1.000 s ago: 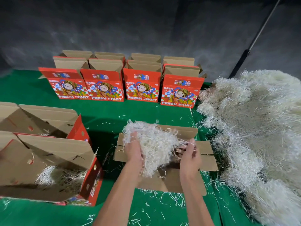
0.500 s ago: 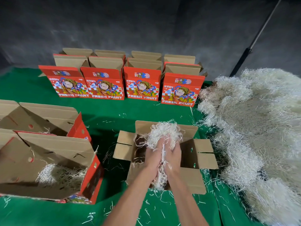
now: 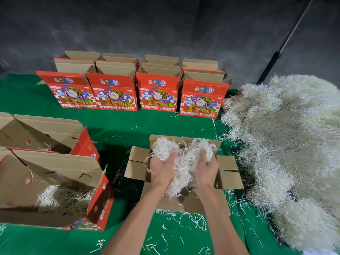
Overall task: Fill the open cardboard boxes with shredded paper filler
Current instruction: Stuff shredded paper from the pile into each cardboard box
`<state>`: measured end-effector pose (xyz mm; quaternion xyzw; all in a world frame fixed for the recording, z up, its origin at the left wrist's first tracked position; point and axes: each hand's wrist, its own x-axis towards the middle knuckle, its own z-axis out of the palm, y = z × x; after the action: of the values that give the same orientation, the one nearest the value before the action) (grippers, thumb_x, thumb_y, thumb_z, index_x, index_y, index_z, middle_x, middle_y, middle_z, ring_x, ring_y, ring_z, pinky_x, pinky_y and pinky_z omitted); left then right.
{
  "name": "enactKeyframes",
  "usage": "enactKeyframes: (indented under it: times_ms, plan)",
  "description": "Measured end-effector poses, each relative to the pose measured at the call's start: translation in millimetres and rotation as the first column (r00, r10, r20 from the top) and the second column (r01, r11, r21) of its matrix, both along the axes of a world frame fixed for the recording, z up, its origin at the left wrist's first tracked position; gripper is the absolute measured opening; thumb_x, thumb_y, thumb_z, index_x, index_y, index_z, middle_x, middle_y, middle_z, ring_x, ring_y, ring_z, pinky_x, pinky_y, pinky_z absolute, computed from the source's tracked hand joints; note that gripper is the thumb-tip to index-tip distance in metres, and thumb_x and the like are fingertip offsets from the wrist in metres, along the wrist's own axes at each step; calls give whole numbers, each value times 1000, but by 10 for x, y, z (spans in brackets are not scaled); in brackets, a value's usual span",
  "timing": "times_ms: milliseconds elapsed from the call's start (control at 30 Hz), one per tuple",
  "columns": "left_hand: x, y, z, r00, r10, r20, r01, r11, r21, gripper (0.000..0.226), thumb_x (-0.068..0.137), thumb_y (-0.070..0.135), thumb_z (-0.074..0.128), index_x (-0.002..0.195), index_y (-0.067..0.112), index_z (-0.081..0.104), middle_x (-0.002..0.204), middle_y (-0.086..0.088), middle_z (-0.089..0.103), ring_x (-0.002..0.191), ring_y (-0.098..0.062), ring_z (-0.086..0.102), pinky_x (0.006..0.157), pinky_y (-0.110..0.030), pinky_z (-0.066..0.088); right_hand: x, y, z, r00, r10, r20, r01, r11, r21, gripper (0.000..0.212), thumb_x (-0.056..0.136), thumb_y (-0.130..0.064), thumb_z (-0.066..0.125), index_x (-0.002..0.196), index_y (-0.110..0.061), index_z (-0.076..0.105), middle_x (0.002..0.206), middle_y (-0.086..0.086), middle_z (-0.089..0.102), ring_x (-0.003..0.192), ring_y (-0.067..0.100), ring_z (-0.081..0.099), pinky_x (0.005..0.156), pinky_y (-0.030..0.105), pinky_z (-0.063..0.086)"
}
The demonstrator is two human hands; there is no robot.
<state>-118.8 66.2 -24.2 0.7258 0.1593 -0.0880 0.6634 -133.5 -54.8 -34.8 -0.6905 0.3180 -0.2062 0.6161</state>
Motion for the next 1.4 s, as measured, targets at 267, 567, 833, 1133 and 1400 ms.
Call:
enactKeyframes:
  times_ms: [267,567,833,1133,1400]
  plan:
    - [90,-13,79,960,67,-273,-174,905,-387,96,73,82,59,148,24,39,111,4,58,89,-13,55,91,-37,46,-142,35,23,989,147,12,-146,989,-27,77,88,-81,37,149,-35,31,153,-9,43,136,6,42,115,46,34]
    - [-49,60,-10,995,58,-77,-64,995,-77,60,73,70,69,100,21,50,91,5,52,75,-9,52,70,-33,55,-17,-246,148,982,-187,-10,187,981,54,86,92,-67,44,147,-3,34,114,18,66,110,26,64,93,36,56]
    - [-218,-299,76,989,-144,-29,145,989,40,71,69,91,48,98,26,49,95,5,55,86,-10,55,79,-21,49,-55,155,58,998,-30,48,23,991,129,60,93,-67,45,122,-16,59,112,1,70,96,14,64,88,38,55]
    - [148,209,210,970,110,-215,-160,961,-228,111,60,92,56,146,23,38,145,-9,49,105,-22,62,92,-45,49,-124,-286,79,989,-128,73,106,962,253,71,91,-73,38,107,-10,65,117,-6,70,104,22,69,86,29,53]
    - [107,250,188,948,-73,-309,-13,964,-266,77,64,78,70,125,32,60,80,4,61,62,-17,59,59,-31,49,-190,-102,89,945,316,-85,-291,930,223,23,103,-35,50,125,-35,57,117,-3,67,81,7,62,78,24,51]
